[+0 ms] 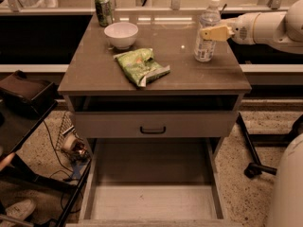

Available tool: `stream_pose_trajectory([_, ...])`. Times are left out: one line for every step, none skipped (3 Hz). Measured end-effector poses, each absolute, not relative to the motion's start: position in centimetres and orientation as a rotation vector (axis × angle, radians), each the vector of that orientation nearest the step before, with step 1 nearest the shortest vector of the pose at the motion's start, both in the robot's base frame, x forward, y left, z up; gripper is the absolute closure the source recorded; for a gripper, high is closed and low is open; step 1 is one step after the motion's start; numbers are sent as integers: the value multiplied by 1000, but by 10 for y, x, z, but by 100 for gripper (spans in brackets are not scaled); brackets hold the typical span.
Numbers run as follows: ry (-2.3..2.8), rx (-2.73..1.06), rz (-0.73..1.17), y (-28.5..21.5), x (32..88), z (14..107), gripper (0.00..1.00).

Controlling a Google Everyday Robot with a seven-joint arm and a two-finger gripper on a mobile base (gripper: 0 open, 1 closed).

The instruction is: Pick blue plastic bottle from middle drawer and place on counter

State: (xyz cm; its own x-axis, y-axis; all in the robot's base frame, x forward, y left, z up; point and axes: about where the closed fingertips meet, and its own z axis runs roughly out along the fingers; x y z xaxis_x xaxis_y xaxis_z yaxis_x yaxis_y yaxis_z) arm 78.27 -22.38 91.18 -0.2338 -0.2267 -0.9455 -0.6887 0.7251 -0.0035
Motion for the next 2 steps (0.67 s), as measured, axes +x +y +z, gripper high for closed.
stream_pose_trajectory([1797,-720,509,-224,783,912,82])
stream_pose_trajectory([1797,-720,509,-224,783,912,59])
